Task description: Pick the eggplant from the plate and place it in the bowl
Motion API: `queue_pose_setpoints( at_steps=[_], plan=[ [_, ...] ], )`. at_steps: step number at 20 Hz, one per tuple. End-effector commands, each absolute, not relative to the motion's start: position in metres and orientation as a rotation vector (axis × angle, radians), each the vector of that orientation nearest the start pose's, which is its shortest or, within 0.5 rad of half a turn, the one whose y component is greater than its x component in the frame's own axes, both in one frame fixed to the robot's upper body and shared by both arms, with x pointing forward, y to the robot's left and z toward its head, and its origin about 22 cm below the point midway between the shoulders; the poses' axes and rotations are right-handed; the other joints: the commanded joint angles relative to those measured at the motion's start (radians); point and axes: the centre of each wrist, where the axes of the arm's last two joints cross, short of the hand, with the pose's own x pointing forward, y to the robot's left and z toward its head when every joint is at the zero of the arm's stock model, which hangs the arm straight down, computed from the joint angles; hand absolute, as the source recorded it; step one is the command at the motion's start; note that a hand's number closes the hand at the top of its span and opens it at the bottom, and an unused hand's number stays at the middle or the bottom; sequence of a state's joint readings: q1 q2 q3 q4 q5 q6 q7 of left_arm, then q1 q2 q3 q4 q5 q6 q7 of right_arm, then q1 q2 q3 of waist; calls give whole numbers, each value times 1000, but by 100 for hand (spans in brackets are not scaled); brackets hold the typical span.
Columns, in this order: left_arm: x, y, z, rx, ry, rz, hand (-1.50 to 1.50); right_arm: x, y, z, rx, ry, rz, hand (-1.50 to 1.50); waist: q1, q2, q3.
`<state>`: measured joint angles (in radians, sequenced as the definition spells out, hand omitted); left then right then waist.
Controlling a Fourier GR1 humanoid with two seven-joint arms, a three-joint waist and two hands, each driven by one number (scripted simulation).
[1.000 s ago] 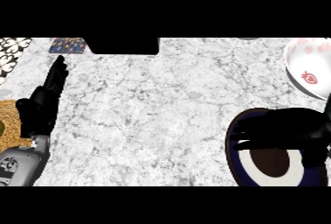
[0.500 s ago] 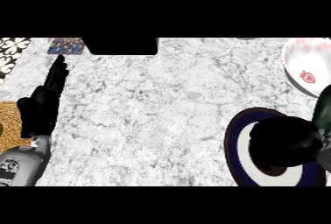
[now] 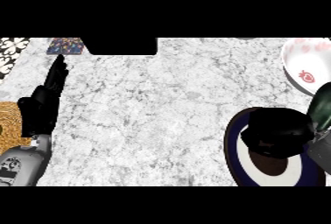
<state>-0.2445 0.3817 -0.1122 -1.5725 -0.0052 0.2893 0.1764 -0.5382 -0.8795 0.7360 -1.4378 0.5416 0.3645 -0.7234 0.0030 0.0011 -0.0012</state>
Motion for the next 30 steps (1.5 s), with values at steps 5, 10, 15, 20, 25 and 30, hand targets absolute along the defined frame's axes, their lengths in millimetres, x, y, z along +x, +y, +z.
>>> queue_pose_setpoints(
  at_steps=[5, 10, 15, 20, 25, 30],
  plan=[
    [291, 273, 85, 429, -1644, -153, 0, 330, -279, 51, -338, -1297, 1402, 150, -35, -4, -2],
    [291, 270, 76, 419, -1628, -169, 0, 347, -203, 61, -413, -1434, 903, 150, -20, -10, -2],
    [290, 277, 75, 432, -1626, -150, 0, 348, -144, 103, -595, -1541, 534, 150, -24, -21, -4],
    [289, 277, 77, 412, -1634, -163, 0, 353, -123, 136, -891, -1467, 373, 150, -16, -13, -2],
    [290, 260, 91, 404, -1635, -165, 0, 354, -155, 165, -1006, -1426, 245, 150, -13, -7, 1],
    [286, 267, 89, 378, -1634, -179, 0, 372, -192, 166, -1038, -1429, 110, 150, 1, -2, 1]
  ],
)
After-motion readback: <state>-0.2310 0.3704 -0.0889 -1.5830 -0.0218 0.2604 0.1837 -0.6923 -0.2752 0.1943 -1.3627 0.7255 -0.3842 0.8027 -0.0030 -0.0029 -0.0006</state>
